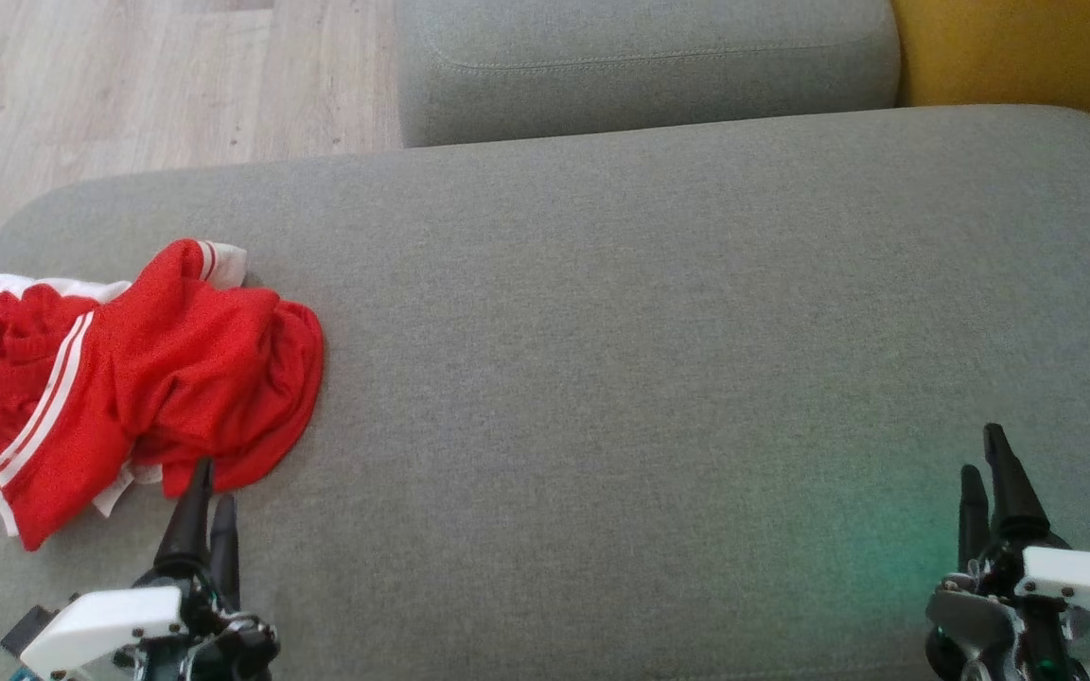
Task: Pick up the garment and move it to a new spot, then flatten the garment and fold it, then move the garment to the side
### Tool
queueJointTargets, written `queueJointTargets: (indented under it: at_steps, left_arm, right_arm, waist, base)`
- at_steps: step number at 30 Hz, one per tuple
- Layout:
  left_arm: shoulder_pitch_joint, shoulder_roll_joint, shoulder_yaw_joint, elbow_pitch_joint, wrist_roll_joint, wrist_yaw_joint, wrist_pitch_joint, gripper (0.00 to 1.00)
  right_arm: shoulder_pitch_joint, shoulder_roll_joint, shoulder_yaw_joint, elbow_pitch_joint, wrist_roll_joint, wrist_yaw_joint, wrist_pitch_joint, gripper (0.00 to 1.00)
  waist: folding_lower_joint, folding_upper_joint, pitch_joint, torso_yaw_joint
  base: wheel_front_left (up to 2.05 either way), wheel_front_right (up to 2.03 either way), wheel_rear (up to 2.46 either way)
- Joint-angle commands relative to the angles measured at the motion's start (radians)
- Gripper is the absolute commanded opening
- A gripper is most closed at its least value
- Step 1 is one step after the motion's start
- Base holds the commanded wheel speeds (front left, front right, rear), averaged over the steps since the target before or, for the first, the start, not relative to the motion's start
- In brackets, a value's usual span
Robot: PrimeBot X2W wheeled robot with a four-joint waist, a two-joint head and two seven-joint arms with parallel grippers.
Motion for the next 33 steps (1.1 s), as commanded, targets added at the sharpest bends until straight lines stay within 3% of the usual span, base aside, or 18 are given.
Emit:
queueJointTargets:
  at_steps: [1,8,19,33]
  left_arm:
    - [-0.059,0.011,0.005,-0.04,-0.006,-0.004,-0.009,1.0]
    - [-0.068,0.015,-0.002,-0.064,0.029,-0.005,-0.03,1.0]
    - [-0.074,0.014,-0.008,-0.099,0.17,-0.004,-0.062,1.0]
    - [-0.07,0.014,-0.019,-0.14,0.431,0.017,-0.103,1.0]
  right_arm:
    - [-0.046,-0.003,0.011,-0.042,0.009,0.0,-0.009,1.0]
    - [-0.051,-0.006,0.039,-0.074,-0.005,0.0,-0.024,1.0]
    - [-0.072,-0.031,0.105,-0.099,-0.082,0.0,-0.062,1.0]
    - [-0.093,-0.061,0.188,-0.111,-0.303,0.0,-0.106,1.0]
  waist:
    - [0.0,0.0,0.0,-0.001]
    - [0.0,0.0,-0.001,-0.003]
    - [0.0,0.0,-0.003,-0.004]
    - [0.0,0.0,-0.009,-0.007]
  base:
    - [0.0,0.0,0.0]
    - [0.0,0.0,0.0]
    - [0.0,0.0,0.0]
    - [0.0,0.0,0.0]
